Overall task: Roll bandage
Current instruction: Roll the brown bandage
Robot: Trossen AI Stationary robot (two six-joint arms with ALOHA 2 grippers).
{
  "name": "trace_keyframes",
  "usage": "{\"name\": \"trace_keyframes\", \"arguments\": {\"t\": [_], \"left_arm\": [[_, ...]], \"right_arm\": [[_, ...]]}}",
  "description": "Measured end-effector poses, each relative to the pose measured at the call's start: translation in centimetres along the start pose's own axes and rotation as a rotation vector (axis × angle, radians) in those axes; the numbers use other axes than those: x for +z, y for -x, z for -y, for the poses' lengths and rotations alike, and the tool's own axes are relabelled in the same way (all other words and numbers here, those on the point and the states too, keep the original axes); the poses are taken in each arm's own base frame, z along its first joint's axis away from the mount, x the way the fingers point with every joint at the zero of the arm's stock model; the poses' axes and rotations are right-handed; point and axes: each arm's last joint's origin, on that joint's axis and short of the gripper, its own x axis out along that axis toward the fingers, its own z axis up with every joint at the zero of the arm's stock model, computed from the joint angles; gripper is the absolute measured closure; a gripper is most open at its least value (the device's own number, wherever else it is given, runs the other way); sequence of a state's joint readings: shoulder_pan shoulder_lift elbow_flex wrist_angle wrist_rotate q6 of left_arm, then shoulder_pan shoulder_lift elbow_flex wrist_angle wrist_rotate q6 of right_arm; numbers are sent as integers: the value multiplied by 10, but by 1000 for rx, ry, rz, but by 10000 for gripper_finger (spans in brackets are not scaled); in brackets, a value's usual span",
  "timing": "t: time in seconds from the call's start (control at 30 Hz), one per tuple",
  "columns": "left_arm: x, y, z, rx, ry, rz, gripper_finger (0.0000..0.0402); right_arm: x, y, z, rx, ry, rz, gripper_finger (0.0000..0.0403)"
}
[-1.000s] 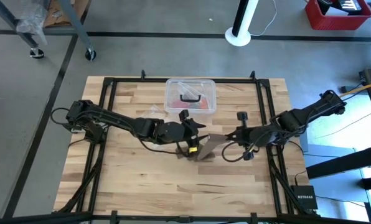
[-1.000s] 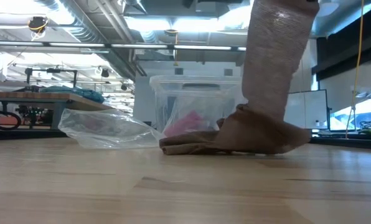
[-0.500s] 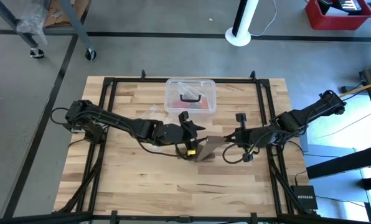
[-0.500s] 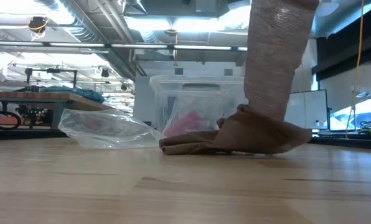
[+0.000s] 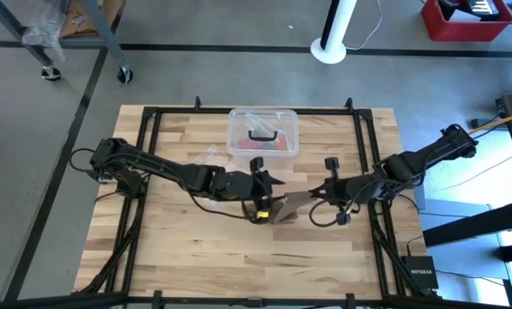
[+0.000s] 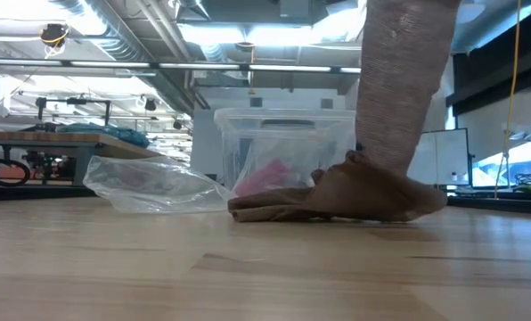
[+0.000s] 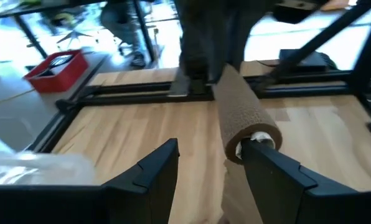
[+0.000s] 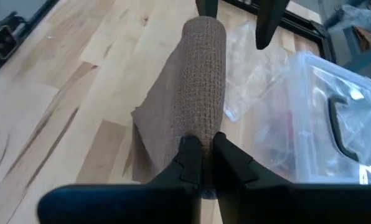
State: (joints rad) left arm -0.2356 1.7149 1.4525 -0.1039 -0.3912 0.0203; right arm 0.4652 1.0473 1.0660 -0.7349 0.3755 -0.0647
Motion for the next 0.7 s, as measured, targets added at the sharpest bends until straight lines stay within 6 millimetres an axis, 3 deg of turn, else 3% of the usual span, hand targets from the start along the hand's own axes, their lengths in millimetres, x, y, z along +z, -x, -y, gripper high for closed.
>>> {"name": "trace_keyframes", "arguments": {"t": [0.3, 0.7], "left_arm": [[1, 0, 2, -28, -60, 13, 231], [-4, -4, 1, -61, -92, -17, 259]], "right_arm": [[3, -18, -7, 6, 91, -42, 380], [7, -21, -7, -25, 76, -6, 380]]}}
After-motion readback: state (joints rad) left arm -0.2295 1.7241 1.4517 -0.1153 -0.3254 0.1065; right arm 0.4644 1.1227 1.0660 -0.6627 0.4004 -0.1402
